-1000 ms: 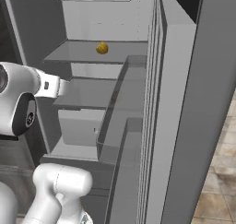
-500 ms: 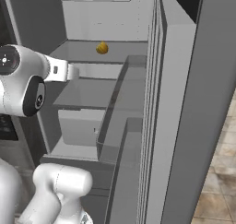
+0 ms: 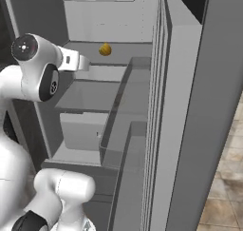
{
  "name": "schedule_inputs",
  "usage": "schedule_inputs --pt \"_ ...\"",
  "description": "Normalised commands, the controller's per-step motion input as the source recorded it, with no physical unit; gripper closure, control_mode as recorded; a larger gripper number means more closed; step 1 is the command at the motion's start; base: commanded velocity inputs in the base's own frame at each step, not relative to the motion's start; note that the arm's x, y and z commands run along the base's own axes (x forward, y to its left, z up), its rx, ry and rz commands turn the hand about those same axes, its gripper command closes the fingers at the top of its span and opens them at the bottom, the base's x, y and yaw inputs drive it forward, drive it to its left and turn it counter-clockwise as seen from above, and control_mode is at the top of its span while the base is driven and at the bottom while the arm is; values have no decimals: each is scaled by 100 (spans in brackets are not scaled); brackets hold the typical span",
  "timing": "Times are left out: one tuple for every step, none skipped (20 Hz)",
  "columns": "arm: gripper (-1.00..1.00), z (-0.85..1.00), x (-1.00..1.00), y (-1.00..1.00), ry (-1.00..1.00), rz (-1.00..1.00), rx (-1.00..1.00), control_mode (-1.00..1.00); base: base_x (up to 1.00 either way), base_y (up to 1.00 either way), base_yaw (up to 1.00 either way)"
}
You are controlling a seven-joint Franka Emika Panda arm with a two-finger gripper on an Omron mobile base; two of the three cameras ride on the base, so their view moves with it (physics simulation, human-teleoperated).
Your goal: Place one squash and one chicken drumstick in each tupperware on the nearby counter, to pack two identical lunches.
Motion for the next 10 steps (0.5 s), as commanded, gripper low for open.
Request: schedule_inputs --pt "-100 6 65 0 4 -4 0 -100 0 0 0" --pt "-100 4 66 0 7 -5 0 -100 0 0 0" --pt "-100 4 65 0 9 -5 0 -100 0 0 0" --pt "-100 4 66 0 11 -5 0 -100 0 0 0" --pt "-100 3 67 0 15 -5 0 -100 0 0 0" --pt "-100 0 69 0 22 -5 0 -100 0 0 0" --pt "-100 0 72 0 25 -4 0 -100 0 0 0" --pt "-100 0 70 -1 26 -3 0 -100 0 0 0" --pt "-100 0 69 -3 25 -3 0 -100 0 0 0" --pt "-100 0 68 -4 23 -3 0 -100 0 0 0"
